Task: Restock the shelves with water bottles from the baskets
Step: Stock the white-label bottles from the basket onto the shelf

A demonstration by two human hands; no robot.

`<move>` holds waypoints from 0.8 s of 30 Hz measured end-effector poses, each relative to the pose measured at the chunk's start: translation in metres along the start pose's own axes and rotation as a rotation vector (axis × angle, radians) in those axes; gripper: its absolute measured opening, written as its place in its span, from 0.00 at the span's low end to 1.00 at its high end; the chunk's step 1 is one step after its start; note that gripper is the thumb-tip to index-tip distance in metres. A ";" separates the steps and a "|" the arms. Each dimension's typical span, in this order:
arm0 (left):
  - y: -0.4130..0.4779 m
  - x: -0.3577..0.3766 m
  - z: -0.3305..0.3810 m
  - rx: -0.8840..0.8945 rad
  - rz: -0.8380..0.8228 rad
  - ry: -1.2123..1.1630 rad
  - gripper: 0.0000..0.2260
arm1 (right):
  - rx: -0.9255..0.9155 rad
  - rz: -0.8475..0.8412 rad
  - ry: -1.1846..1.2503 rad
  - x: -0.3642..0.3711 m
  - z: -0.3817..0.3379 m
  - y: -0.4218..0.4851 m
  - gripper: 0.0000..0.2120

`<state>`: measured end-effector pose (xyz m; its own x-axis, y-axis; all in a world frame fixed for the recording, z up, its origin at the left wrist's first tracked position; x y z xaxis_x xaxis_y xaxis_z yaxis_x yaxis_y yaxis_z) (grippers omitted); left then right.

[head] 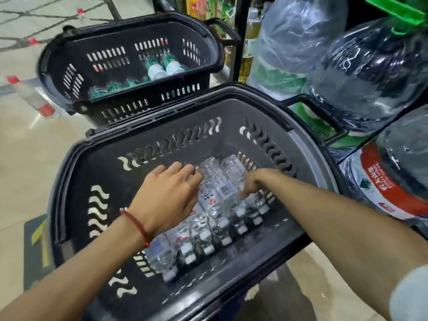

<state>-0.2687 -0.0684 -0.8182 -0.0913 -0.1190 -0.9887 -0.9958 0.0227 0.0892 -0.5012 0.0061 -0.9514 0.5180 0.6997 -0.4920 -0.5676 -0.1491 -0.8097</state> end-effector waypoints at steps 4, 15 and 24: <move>0.002 0.011 -0.006 -0.030 0.004 -0.037 0.10 | -0.015 0.047 0.010 0.007 -0.006 0.018 0.49; 0.013 0.044 -0.010 -0.097 0.012 -0.113 0.08 | -0.021 0.105 0.235 0.017 -0.008 0.027 0.63; 0.022 0.049 -0.006 -0.143 -0.005 -0.189 0.11 | -0.009 0.240 0.347 -0.002 -0.002 -0.005 0.41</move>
<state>-0.2952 -0.0792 -0.8636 -0.0962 0.0697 -0.9929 -0.9889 -0.1201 0.0874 -0.4979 0.0037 -0.9471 0.5571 0.3679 -0.7445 -0.6938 -0.2865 -0.6608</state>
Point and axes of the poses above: each hand's wrist, its own y-axis towards the middle knuckle, its own x-axis out of the palm, z = x × y, the point moved 4 cm from there along y, towards the middle knuckle, and after that the axes turned 15 degrees about x, right-handed, at the moved point
